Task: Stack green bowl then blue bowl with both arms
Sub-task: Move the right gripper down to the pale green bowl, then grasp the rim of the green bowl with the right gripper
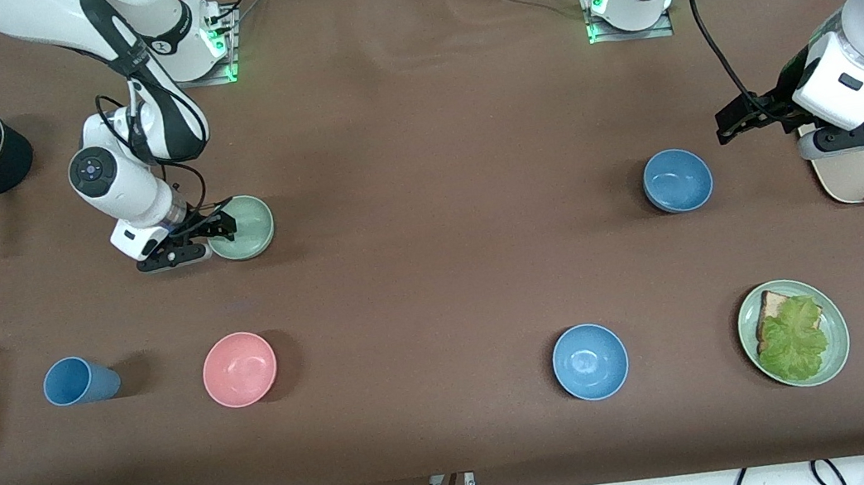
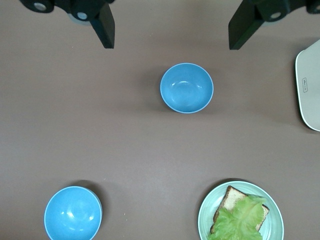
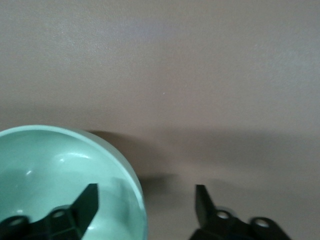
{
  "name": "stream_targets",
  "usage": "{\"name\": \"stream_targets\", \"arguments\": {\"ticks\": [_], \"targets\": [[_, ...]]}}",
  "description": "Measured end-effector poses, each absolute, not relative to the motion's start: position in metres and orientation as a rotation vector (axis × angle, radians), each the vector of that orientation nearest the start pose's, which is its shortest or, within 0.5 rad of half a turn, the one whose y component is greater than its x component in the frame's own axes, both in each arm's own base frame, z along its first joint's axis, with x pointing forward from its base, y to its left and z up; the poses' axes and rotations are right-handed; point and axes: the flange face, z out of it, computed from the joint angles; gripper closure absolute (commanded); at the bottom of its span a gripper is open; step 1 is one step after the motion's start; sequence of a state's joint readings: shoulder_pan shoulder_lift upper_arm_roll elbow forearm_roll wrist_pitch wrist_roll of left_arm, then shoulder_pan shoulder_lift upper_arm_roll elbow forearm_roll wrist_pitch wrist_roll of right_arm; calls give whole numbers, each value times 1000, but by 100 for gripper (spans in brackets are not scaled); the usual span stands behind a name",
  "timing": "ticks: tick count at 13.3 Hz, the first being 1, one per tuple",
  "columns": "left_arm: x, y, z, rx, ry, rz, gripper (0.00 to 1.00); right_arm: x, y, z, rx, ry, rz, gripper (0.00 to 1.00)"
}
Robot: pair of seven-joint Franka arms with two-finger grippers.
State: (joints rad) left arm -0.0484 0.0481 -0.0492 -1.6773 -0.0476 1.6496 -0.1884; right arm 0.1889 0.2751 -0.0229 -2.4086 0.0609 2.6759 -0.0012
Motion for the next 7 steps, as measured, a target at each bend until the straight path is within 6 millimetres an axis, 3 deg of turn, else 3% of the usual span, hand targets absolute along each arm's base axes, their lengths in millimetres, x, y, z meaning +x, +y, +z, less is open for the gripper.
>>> {"name": "stream_targets", "arguments": {"ticks": [2, 6, 7], "targets": [[566, -60, 554, -3174, -153, 130, 0, 489, 88, 200, -3114, -141, 12, 97], [566, -59, 554, -3174, -154, 130, 0, 489, 99, 207, -3108, -119, 5, 100], [566, -59, 554, -3173, -154, 130, 0, 492, 103, 217, -3106, -121, 14, 100]]}}
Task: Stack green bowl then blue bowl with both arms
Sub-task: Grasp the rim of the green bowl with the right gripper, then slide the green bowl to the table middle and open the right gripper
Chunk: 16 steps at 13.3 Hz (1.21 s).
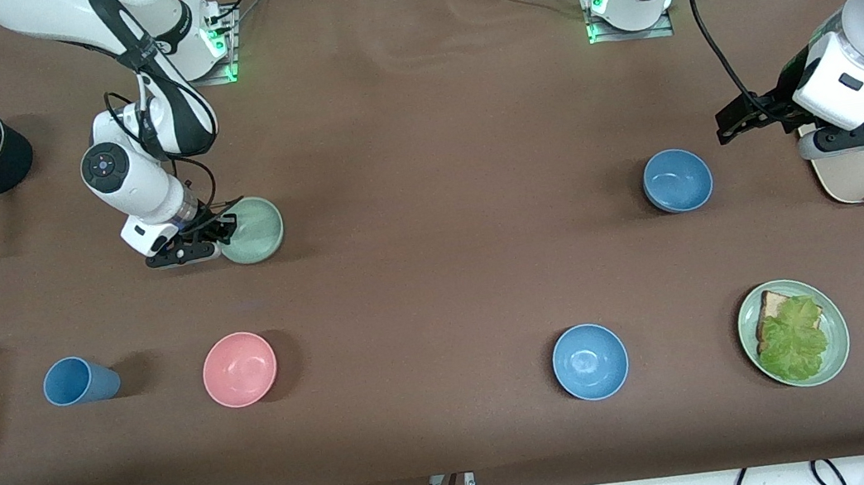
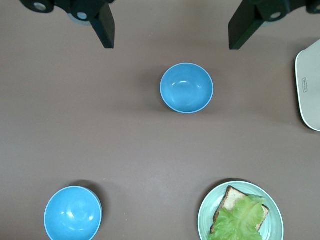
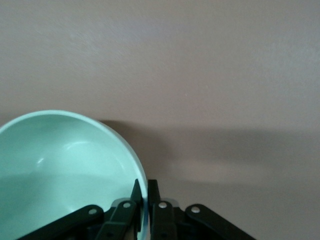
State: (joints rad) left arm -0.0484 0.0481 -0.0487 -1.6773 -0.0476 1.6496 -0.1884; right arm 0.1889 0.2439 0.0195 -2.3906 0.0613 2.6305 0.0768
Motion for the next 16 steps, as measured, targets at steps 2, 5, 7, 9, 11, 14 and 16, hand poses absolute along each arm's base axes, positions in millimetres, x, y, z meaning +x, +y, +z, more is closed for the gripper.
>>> {"name": "stream_targets", "arguments": {"ticks": [2, 5, 7, 9, 11, 14, 16], "targets": [[566, -59, 554, -3173, -154, 130, 0, 505, 130, 247, -3096, -104, 61, 100], [566, -59, 554, -3173, -155, 130, 0, 527, 223, 310, -3067, -51, 73, 100], [566, -59, 554, -3173, -155, 130, 0, 527, 289, 323, -3045, 26, 59, 100], [566, -59, 554, -3173, -155, 130, 0, 523, 353, 310, -3026, 106, 78, 100], [566, -59, 554, -3173, -156, 130, 0, 518, 405, 289, -2999, 190, 85, 100], [566, -59, 554, -3173, -156, 130, 0, 507, 452, 253, -2942, 285, 47, 100], [566, -59, 554, -3173, -156, 130, 0, 498, 467, 232, -2919, 305, 30, 100]]}}
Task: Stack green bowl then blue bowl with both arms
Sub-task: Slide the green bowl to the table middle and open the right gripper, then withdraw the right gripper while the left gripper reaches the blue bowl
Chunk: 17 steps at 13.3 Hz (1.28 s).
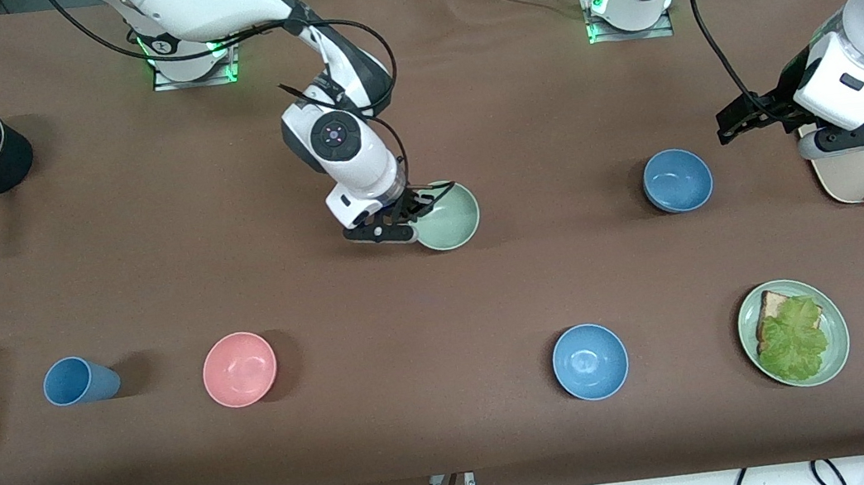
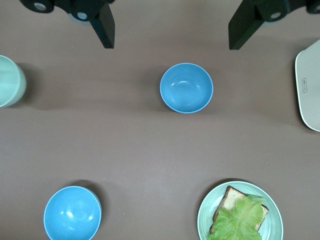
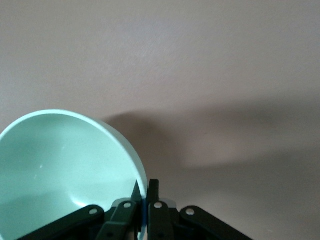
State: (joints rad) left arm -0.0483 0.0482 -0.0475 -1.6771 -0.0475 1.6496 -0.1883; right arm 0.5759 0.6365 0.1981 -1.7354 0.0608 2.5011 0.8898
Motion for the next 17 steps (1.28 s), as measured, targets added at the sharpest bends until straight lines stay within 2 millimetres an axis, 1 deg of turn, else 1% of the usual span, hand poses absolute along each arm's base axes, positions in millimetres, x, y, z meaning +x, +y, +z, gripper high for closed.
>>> {"name": "stream_targets", "arguments": {"ticks": [1, 2, 3, 4, 6, 8, 9, 10, 11, 12, 14, 15, 16, 17], "targets": [[566, -59, 554, -3173, -156, 130, 0, 496, 471, 225, -2912, 308, 21, 100], [566, -58, 554, -3173, -156, 130, 0, 495, 473, 220, -2906, 308, 13, 70], [566, -58, 554, -3173, -157, 130, 0, 495, 474, 217, -2902, 308, 9, 19], [566, -58, 554, -3173, -158, 130, 0, 495, 474, 215, -2900, 310, 6, 0], [566, -58, 554, -3173, -159, 130, 0, 497, 473, 215, -2900, 311, 1, 0], [566, -58, 554, -3173, -159, 130, 0, 501, 472, 219, -2901, 308, -16, 0], [567, -57, 554, -3173, -159, 130, 0, 508, 467, 226, -2913, 315, -23, 0], [567, -57, 554, -3173, -160, 130, 0, 518, 458, 240, -2939, 331, -22, 0], [567, -57, 553, -3173, -160, 133, 0, 532, 443, 261, -2967, 354, -30, 0], [567, -57, 551, -3172, -160, 144, 0, 548, 422, 290, -2996, 376, -44, 0], [572, -52, 537, -3166, -175, 185, 0, 574, 366, 347, -3056, 402, -61, 0], [576, -43, 526, -3161, -190, 215, 0, 585, 335, 372, -3077, 416, -71, 0], [580, -32, 512, -3155, -191, 250, 0, 595, 304, 393, -3094, 410, -82, 0], [585, -21, 495, -3138, -190, 274, 0, 602, 276, 409, -3109, 382, -83, 0]]}}
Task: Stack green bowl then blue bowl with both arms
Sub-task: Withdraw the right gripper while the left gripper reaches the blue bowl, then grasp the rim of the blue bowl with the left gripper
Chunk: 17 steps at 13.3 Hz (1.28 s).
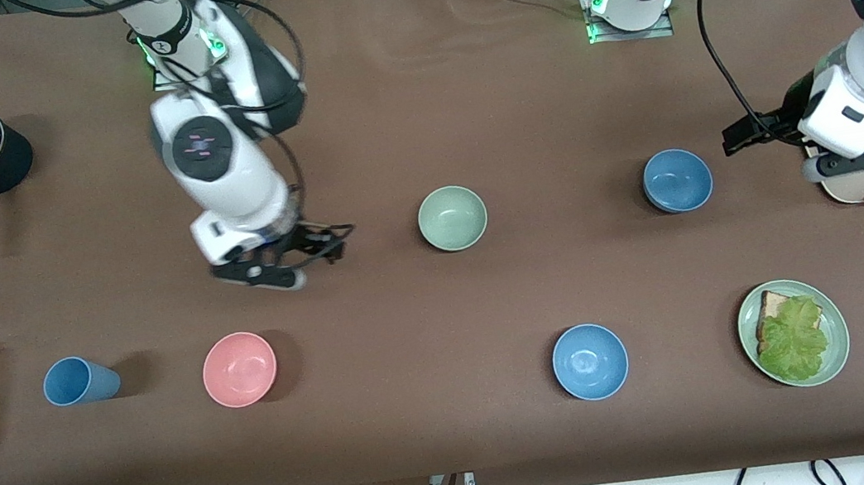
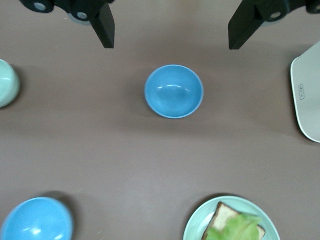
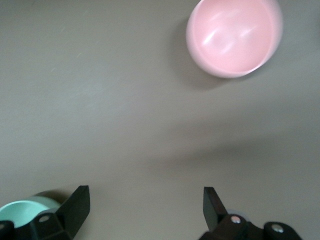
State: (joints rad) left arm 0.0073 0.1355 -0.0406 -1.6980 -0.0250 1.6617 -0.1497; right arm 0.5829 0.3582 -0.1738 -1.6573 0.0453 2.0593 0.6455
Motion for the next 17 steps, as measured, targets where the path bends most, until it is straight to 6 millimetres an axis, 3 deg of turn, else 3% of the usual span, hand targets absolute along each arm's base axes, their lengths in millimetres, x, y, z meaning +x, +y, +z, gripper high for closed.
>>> {"name": "stream_targets", "arguments": {"ticks": [3, 5, 7, 10, 12, 14, 15, 17], "targets": [[599, 4, 433, -3120, -103, 313, 0, 611, 205, 452, -3090, 280, -28, 0], [596, 9, 383, -3132, 27, 326, 0, 607, 168, 479, -3071, 236, 13, 0], [582, 10, 333, -3137, 127, 314, 0, 597, 147, 499, -3064, 228, 59, 0], [556, 11, 267, -3121, 343, 267, 0, 595, 112, 512, -3043, 222, 86, 0], [548, 21, 236, -3119, 417, 278, 0, 594, 83, 519, -3050, 229, 95, 0], [547, 29, 219, -3112, 530, 273, 1, 587, 70, 526, -3075, 224, 128, 0], [545, 33, 215, -3110, 571, 279, 6, 585, 69, 528, -3079, 221, 138, 0], [542, 39, 211, -3108, 605, 293, 46, 583, 68, 528, -3081, 218, 156, 0]]}}
